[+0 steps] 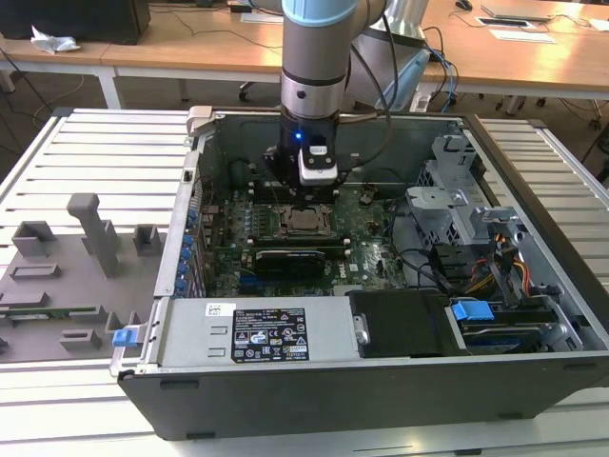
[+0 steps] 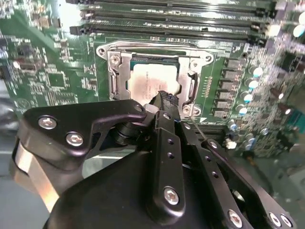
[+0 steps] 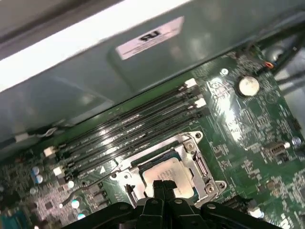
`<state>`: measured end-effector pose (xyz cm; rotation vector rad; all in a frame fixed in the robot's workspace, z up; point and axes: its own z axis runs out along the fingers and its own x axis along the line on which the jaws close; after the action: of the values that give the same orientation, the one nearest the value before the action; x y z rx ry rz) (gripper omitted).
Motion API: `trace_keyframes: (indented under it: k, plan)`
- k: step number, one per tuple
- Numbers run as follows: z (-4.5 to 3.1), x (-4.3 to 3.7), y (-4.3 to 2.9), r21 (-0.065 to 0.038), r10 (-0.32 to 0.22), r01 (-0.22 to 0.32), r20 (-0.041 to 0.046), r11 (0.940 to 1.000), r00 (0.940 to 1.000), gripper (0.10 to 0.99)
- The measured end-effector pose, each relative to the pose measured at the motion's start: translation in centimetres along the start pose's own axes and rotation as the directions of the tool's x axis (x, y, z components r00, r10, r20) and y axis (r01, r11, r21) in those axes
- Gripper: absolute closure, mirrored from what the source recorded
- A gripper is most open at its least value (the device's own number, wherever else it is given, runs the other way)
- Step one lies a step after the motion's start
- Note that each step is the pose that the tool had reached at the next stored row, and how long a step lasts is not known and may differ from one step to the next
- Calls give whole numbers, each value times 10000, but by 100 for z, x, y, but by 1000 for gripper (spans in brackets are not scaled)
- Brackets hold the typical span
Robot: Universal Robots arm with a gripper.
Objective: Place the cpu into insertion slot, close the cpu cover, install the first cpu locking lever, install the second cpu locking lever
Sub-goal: 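Close the cpu cover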
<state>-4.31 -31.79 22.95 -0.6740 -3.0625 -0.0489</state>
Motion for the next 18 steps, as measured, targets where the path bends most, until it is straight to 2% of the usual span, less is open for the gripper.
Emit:
trace_keyframes:
  k: [3,6,9,11,12,14,15,18]
  plan:
    - [0,0,0,6,-572,572,-17,9984,9984,980]
    - [0,0,0,13,-1390,1391,-42,9903,9903,980]
    - [1,0,0,18,-2061,2061,-63,9785,9785,980]
    - [5,0,0,19,-2596,2597,-77,9657,9657,980]
    - [7,0,0,20,-2910,2910,-81,9567,9567,980]
    - [10,0,0,20,-3318,3319,-81,9433,9433,980]
    - [12,1,-1,23,-3417,3418,-79,9398,9398,980]
    - [25,49,-41,23,-3498,3499,-78,9368,9368,980]
